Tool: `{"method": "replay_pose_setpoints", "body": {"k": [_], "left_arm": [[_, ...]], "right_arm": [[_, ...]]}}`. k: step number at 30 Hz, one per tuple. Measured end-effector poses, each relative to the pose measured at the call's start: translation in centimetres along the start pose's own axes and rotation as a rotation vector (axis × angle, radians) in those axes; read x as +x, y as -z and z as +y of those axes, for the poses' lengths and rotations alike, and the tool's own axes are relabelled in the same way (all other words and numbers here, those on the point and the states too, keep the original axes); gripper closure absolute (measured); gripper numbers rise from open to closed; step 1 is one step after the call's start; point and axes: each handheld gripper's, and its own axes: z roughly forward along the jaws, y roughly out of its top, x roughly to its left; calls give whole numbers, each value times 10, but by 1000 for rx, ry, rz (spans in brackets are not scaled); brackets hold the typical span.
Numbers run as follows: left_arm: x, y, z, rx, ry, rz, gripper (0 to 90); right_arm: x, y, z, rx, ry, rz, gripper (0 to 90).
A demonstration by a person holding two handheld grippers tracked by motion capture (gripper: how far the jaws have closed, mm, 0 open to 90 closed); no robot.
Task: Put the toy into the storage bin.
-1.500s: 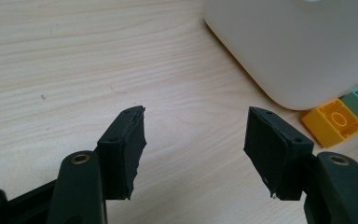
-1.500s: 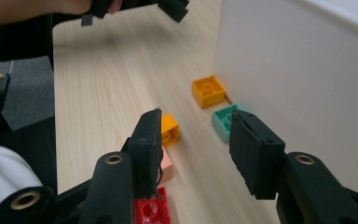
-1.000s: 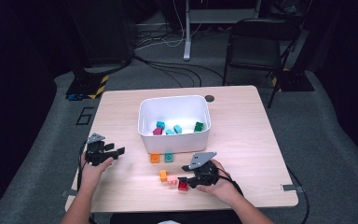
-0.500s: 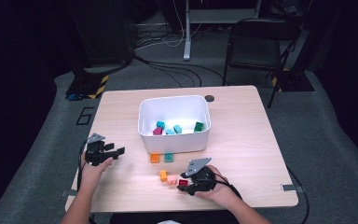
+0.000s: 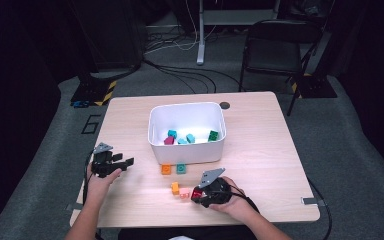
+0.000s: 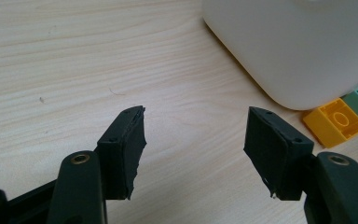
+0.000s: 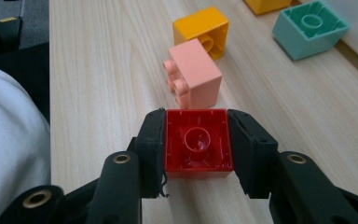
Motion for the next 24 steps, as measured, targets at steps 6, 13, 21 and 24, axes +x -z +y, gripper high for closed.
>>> {"method": "replay_pose_setpoints", "body": {"k": [6, 13, 21, 24], "left_arm": [[0, 1, 0, -3, 1, 3, 376], [1, 2, -1, -6, 1, 4, 377], [2, 2, -2, -3, 1, 7, 377], [1, 2, -2, 6, -1, 5, 377]], "right_arm": [[-3, 8, 8, -27, 2, -6, 582], [-7, 14, 18, -36, -15, -15, 582], [-12, 28, 35, -59, -22, -13, 582], [-16, 36, 43, -72, -25, -10, 582]]}}
